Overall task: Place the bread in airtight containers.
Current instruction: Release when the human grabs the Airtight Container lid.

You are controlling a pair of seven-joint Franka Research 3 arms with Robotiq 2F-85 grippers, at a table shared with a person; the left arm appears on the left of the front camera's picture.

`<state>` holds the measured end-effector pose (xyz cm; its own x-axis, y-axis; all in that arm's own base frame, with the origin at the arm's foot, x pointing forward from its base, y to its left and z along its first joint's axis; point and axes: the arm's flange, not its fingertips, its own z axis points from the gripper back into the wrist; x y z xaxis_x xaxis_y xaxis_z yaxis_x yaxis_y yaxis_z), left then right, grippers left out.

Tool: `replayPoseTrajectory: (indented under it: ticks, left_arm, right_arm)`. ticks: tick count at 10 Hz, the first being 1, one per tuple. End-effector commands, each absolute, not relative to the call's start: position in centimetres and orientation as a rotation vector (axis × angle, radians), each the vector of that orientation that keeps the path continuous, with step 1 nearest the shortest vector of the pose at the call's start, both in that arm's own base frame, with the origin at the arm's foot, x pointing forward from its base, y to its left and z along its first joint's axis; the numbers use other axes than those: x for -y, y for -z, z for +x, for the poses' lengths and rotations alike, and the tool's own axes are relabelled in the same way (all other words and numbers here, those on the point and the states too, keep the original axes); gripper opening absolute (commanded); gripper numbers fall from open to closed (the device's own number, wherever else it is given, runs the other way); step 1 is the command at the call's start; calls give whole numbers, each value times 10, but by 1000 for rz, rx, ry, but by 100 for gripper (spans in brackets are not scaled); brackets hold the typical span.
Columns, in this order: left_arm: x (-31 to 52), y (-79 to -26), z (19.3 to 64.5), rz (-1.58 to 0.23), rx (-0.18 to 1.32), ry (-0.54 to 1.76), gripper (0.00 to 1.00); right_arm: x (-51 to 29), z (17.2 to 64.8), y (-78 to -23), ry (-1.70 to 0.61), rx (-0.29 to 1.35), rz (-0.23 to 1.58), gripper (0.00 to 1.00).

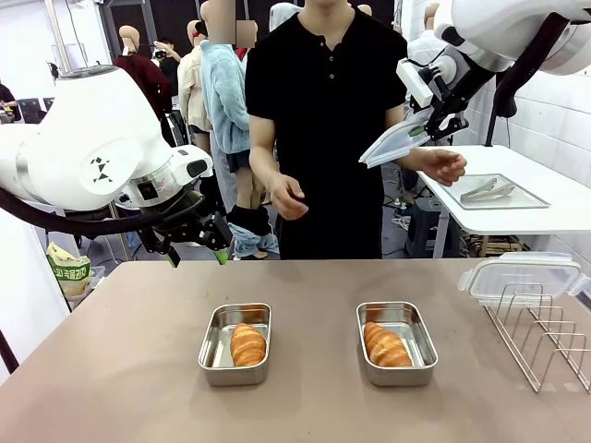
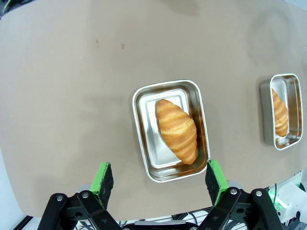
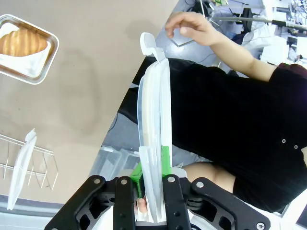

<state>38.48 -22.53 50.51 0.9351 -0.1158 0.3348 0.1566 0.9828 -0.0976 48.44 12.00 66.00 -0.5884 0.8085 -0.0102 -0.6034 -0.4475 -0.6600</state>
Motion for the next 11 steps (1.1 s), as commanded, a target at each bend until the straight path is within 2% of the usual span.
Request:
replayPoseTrajectory:
  ticks: [1,11]
  left_arm:
    - [224,-506,385,-117,339,138,100]
    - [224,-506,385,-117,339,138,100]
  right_arm:
    - [-118,483,-661,-2093,804,-392,0]
    - [-118,483,-661,-2093,804,-392,0]
